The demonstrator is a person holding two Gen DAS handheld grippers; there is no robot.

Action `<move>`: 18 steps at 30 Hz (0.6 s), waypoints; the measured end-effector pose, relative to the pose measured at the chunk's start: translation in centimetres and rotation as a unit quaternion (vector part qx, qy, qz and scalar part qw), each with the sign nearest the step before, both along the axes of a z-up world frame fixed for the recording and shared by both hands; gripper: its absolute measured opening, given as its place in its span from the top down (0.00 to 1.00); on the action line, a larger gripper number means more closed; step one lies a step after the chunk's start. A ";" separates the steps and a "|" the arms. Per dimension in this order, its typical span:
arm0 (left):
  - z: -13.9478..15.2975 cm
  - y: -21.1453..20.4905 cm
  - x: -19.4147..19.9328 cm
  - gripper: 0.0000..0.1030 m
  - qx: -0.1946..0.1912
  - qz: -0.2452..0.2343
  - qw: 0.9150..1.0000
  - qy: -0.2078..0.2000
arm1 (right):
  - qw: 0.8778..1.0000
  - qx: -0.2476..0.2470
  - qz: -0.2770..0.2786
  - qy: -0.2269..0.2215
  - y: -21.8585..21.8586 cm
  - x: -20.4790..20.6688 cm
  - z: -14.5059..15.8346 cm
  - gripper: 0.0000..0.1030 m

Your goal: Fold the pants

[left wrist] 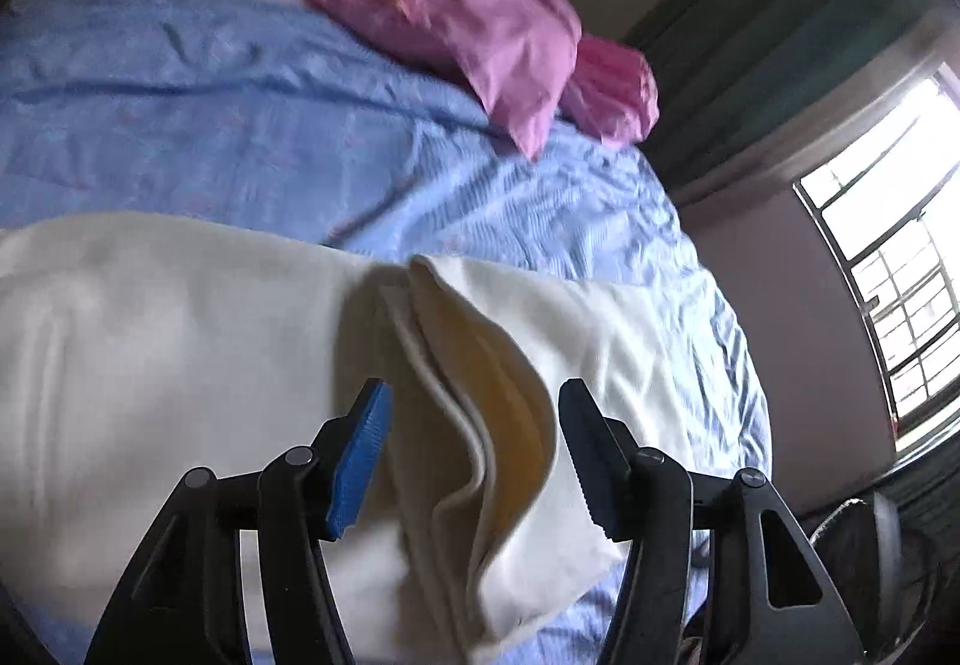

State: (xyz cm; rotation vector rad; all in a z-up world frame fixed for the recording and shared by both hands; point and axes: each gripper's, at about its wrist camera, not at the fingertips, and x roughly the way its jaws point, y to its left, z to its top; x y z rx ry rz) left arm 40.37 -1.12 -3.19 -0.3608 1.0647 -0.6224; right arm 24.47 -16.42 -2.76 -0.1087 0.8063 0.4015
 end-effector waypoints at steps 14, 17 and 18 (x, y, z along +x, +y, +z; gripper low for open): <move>-5.6 -1.3 2.5 0.58 -0.012 0.056 0.997 0.049 | 0.998 0.042 0.007 0.043 0.4 2.2 -2.8 0.43; -5.4 0.1 1.4 0.58 -0.030 0.066 0.997 0.034 | 0.998 0.041 0.014 0.039 0.5 1.9 -2.7 0.44; -5.4 0.3 1.2 0.58 -0.033 0.064 0.997 0.032 | 0.998 0.040 0.016 0.037 0.5 1.7 -2.7 0.44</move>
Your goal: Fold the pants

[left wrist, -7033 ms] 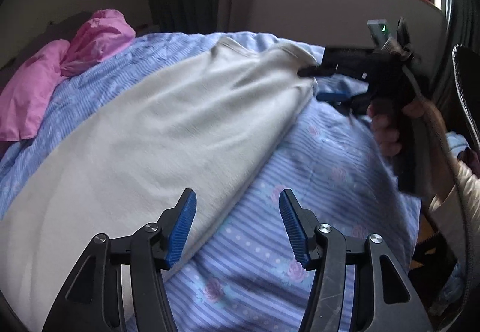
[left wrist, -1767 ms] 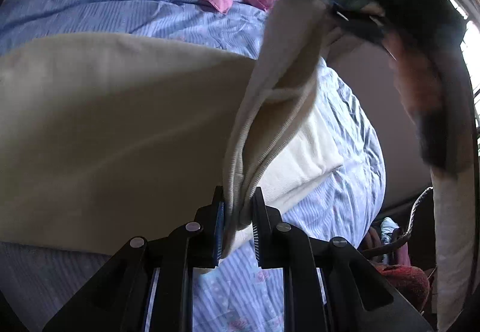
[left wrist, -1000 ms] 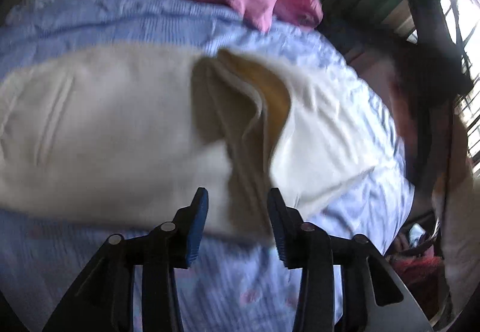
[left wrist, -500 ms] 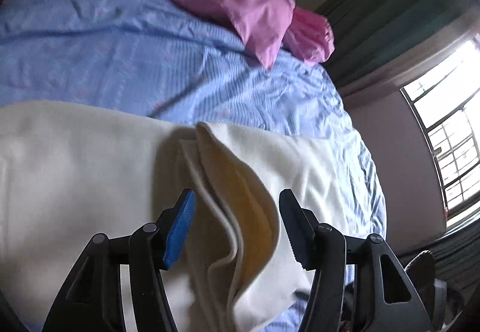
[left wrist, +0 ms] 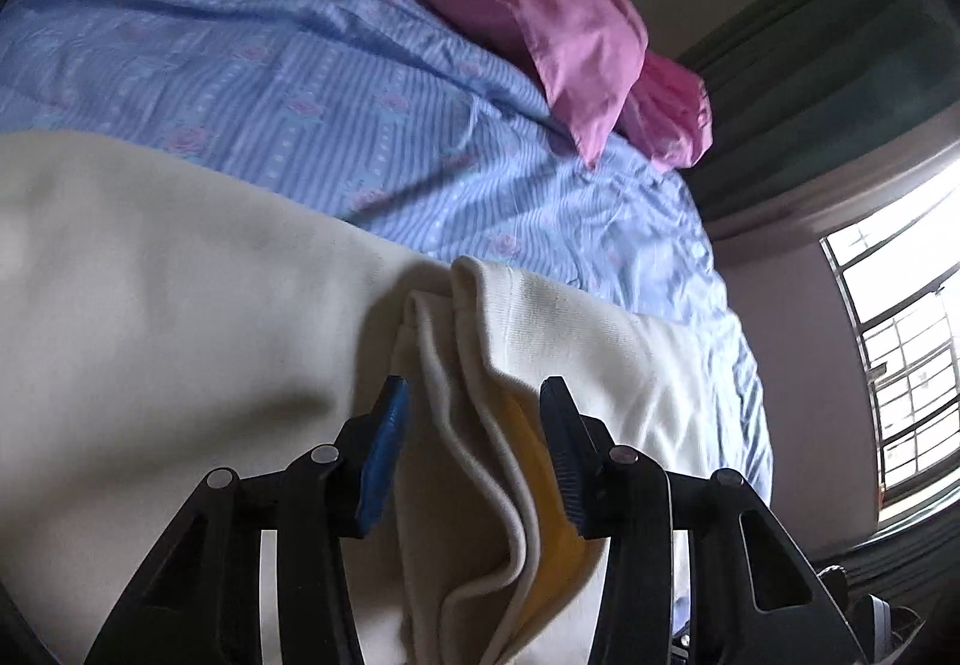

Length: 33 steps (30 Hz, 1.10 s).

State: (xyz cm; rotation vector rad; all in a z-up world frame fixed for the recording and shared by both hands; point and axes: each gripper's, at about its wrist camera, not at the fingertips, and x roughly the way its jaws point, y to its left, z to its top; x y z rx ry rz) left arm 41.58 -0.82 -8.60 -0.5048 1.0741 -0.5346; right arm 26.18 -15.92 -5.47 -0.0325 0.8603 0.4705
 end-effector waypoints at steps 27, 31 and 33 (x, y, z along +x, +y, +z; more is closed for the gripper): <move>-0.2 -2.0 1.3 0.95 0.133 -0.005 0.987 -0.085 | 0.997 -0.007 0.035 0.070 2.9 -1.0 -3.1 0.85; 0.9 -0.7 0.1 0.73 0.158 0.002 0.982 -0.105 | 0.996 0.012 0.026 0.088 2.8 -0.7 -2.8 0.64; 2.5 0.1 -1.4 0.58 0.157 -0.002 0.980 -0.122 | 0.995 0.025 0.041 0.089 3.3 -1.3 -2.1 0.44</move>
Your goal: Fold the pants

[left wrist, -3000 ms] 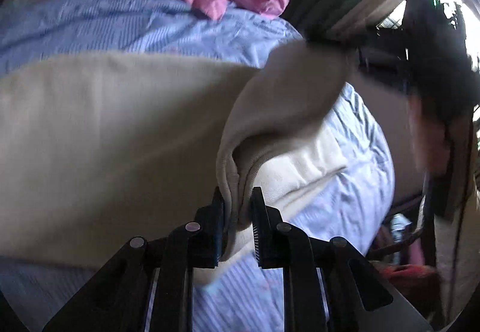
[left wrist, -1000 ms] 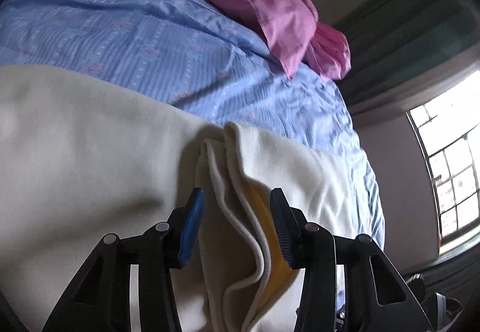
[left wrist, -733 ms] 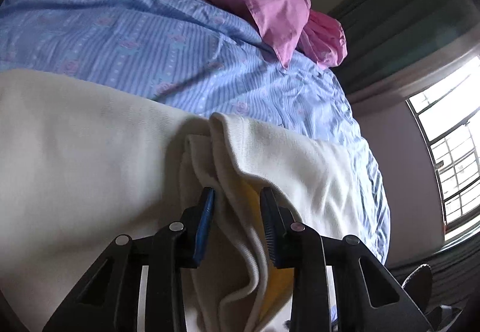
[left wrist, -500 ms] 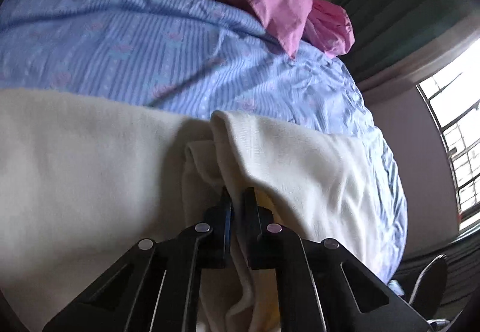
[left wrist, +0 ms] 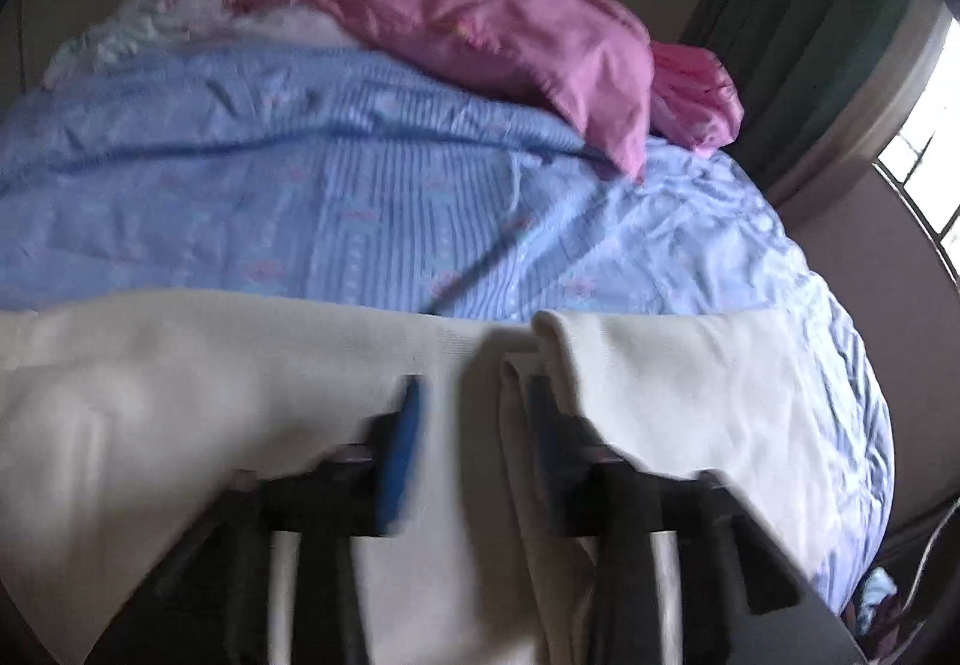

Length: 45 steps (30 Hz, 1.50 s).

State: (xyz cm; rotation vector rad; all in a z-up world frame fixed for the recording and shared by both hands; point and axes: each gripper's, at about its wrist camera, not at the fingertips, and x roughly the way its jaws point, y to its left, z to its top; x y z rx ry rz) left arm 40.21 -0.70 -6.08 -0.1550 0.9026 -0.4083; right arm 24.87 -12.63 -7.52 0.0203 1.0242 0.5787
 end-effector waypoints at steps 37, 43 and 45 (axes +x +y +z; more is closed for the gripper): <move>-7.3 22.7 -8.6 0.18 -0.171 0.326 0.930 -0.016 | 0.944 -0.104 -0.303 -0.072 1.0 8.3 -1.2 0.72; -6.7 22.9 -7.5 0.58 -0.163 0.325 0.932 0.013 | 0.945 -0.112 -0.297 -0.081 1.2 8.2 -1.3 0.72; -5.0 22.5 -7.8 0.67 -0.147 0.317 0.937 0.003 | 0.945 -0.118 -0.294 -0.085 1.3 8.2 -1.4 0.72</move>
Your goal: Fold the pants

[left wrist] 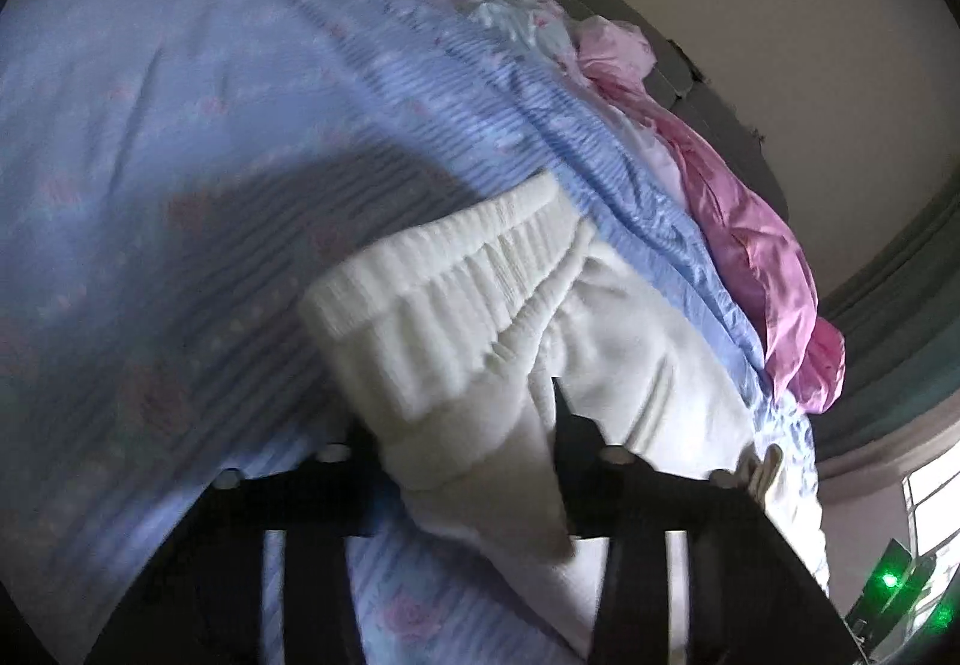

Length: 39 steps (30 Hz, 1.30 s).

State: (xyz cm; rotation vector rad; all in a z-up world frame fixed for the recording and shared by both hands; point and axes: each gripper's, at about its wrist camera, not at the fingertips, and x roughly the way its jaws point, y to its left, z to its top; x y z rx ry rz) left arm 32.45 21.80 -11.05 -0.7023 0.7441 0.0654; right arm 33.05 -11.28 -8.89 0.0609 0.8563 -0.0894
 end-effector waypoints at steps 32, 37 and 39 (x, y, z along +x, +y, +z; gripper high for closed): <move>7.9 -51.8 -4.8 0.59 0.376 -0.387 0.838 -0.083 | 0.978 0.105 -0.176 0.029 -33.2 -11.4 2.7 0.71; 12.4 -51.3 -8.0 0.08 0.377 -0.374 0.830 -0.170 | 0.969 0.130 -0.211 0.024 -35.2 -13.9 2.1 0.46; 14.5 -50.8 -9.5 0.07 0.396 -0.375 0.814 -0.202 | 0.967 0.139 -0.215 0.010 -35.4 -14.6 2.9 0.45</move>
